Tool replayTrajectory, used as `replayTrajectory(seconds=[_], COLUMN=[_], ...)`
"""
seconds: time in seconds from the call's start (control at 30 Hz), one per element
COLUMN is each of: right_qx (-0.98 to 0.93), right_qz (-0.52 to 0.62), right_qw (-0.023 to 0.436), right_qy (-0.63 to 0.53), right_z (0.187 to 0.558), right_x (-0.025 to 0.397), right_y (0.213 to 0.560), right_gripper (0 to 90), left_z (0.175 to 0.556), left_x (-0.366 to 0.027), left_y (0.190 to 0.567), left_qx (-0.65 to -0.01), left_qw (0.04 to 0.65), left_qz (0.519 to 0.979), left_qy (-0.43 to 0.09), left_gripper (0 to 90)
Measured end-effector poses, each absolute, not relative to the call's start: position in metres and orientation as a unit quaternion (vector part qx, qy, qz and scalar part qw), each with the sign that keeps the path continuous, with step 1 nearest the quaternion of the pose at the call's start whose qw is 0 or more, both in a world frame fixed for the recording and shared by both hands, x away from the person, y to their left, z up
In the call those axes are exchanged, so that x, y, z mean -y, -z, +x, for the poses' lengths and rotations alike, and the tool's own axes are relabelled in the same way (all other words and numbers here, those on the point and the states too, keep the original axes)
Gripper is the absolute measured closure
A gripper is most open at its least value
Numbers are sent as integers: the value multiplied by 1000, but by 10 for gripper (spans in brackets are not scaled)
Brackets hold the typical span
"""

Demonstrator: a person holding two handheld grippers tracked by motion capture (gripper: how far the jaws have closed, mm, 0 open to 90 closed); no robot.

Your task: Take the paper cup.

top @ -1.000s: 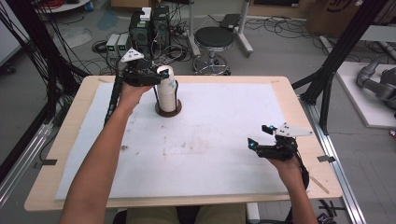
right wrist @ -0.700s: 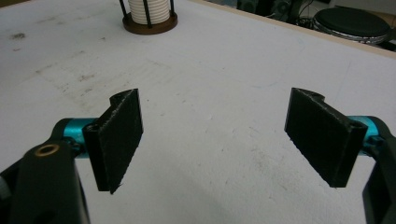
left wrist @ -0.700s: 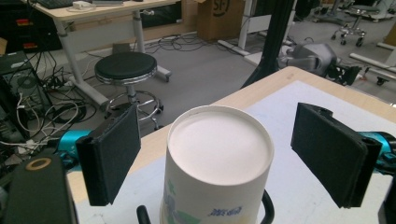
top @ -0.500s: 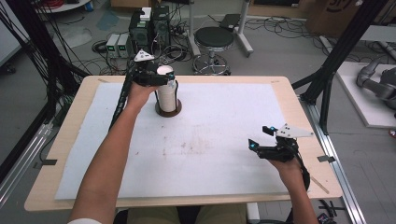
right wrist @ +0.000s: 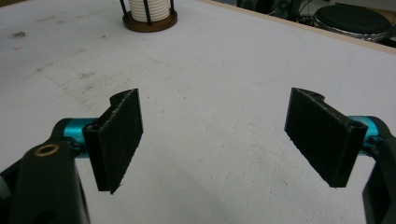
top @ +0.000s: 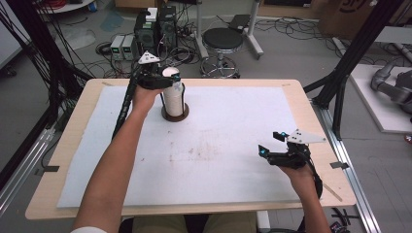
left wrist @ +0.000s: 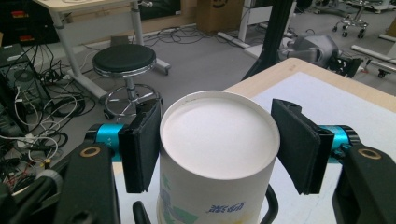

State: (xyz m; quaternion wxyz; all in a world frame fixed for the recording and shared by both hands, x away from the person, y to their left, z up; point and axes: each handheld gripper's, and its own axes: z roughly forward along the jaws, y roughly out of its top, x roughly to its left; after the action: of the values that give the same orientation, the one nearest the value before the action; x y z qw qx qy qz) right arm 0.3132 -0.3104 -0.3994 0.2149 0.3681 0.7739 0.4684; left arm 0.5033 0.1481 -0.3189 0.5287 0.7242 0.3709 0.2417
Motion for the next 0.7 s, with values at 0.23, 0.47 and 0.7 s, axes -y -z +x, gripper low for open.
replayTrajectory(seconds=[0.23,0.47,0.7], right_qx=[-775,-774,-771], right_qz=[368,366,366], right_qw=[214,216,219], right_qy=[-468,-470,-472], right_z=[313,313,312], right_x=[310,310,311], right_y=[399,398,396], right_gripper=[195,195,195], left_z=[501,494,479], left_x=[-152,-158,-169], left_y=[314,301,282], left_qx=[-372,-366,-357], left_qw=[538,565,594], left_qz=[714,692,666], left_qy=[-249,-260,-276], left_gripper=[359,366,373])
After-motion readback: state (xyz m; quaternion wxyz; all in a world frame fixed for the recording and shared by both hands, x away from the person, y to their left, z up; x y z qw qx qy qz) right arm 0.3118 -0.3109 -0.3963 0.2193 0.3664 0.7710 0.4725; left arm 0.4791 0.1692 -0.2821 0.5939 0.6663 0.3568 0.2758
